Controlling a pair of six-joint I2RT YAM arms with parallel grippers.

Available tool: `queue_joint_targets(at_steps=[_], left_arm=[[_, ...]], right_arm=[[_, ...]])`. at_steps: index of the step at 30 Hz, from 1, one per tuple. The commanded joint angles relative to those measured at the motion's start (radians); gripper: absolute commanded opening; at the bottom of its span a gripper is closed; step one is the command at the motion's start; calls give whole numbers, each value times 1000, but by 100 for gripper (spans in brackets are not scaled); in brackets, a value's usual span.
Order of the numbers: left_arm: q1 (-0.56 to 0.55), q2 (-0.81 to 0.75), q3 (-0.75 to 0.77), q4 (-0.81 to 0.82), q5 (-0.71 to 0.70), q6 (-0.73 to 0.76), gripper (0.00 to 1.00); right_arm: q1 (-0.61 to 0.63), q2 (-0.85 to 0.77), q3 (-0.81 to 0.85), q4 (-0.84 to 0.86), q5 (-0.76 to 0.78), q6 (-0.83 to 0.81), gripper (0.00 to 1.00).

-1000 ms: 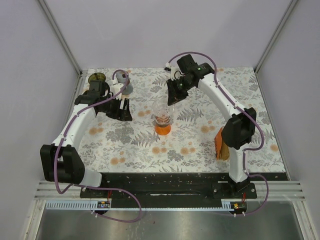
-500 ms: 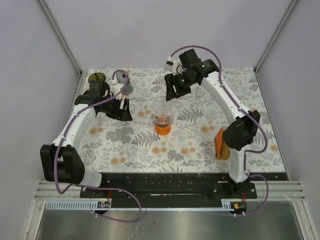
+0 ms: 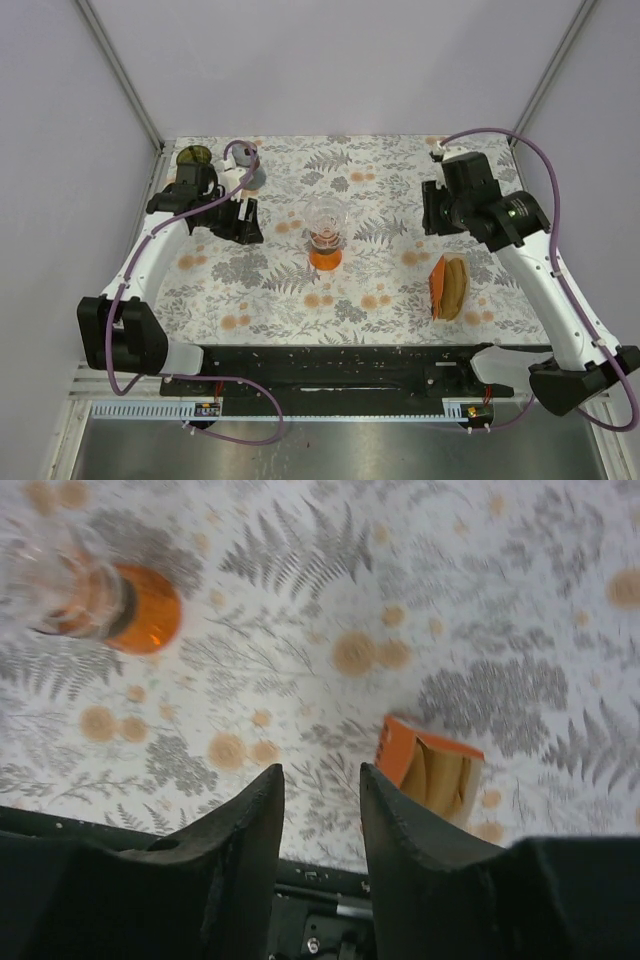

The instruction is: Place the coffee filter in the dripper

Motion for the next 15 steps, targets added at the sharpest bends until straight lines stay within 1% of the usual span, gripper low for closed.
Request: queue_joint_targets(at_steps=[1, 4, 6, 9, 11, 13, 15], left_arm=[[6, -55, -11, 38, 29, 19, 75], [6, -71, -16, 41, 37, 20, 75], [7, -81, -19, 43, 43, 25, 75], [9, -95, -22, 43, 52, 29, 75], [9, -103, -25, 46, 54, 30, 75], [12, -112, -28, 52, 52, 26, 75], [12, -117, -30, 53, 51, 25, 75]], right_arm=[[-67, -46, -186, -28, 101, 119, 42], [-99, -91, -269, -2, 66, 111, 40], [-122, -112, -334, 56, 41, 67, 37], [-133, -149, -424, 149, 76, -21, 20], [-138, -171, -475, 202, 83, -62, 18], [-139, -201, -510, 231, 89, -96, 18], [-154, -220, -535, 255, 75, -102, 20]])
